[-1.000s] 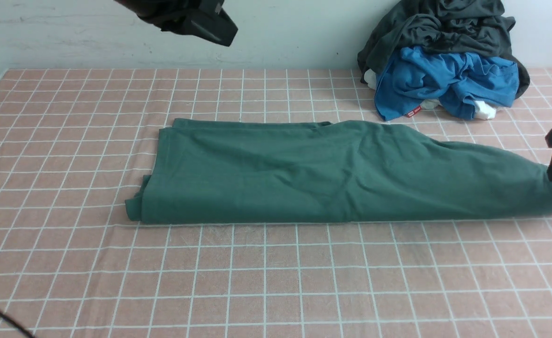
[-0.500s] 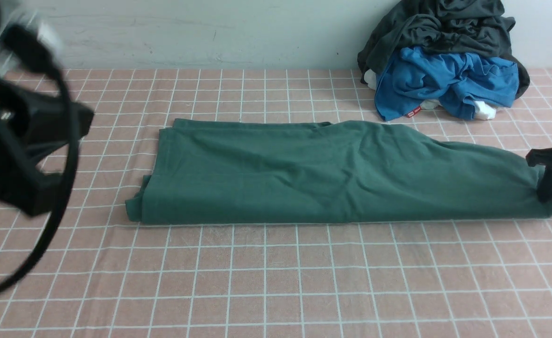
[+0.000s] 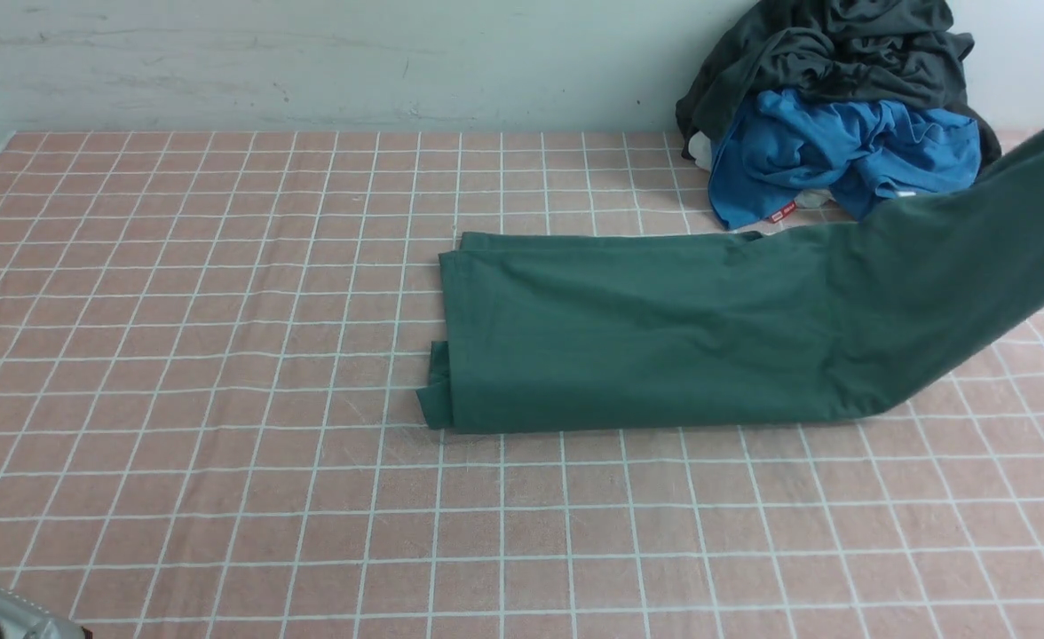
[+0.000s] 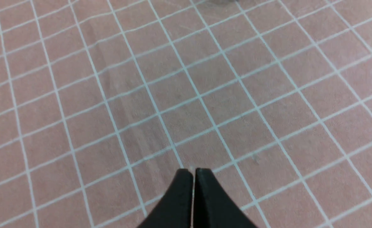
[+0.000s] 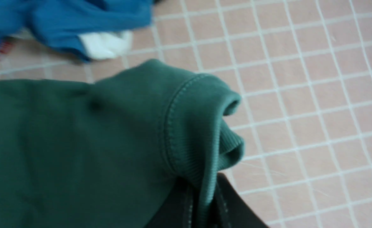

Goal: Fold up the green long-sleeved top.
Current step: Use the right arm to drag the right edge of the fabric to the left and folds it over the left edge

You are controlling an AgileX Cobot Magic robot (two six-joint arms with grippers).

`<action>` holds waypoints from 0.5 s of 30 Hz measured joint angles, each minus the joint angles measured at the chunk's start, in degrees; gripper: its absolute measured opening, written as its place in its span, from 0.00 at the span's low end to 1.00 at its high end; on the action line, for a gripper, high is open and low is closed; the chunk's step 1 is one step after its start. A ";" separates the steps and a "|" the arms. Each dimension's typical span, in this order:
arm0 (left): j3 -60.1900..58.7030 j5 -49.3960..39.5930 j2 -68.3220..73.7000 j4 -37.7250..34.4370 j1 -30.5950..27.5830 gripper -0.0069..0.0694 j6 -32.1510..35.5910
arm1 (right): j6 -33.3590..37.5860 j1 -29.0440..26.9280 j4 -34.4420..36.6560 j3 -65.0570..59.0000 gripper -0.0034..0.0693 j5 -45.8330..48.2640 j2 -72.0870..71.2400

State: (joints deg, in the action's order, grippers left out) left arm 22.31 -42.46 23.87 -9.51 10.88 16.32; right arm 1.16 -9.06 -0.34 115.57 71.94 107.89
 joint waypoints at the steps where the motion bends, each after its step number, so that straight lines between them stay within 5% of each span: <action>1: 0.00 1.06 0.00 0.00 0.00 0.09 -0.26 | -0.15 1.63 0.75 0.05 0.09 0.08 -0.43; 10: 0.00 4.41 0.00 -1.18 0.00 0.09 -0.99 | 1.04 28.49 12.35 0.20 0.09 -1.30 4.98; 15: 0.00 5.03 0.00 -1.34 0.00 0.09 -0.99 | 1.28 35.61 15.29 0.20 0.09 -10.33 12.58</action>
State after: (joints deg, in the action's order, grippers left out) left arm 22.31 -37.43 23.87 -10.85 10.88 15.33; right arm 2.43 26.55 14.95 115.77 61.61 120.47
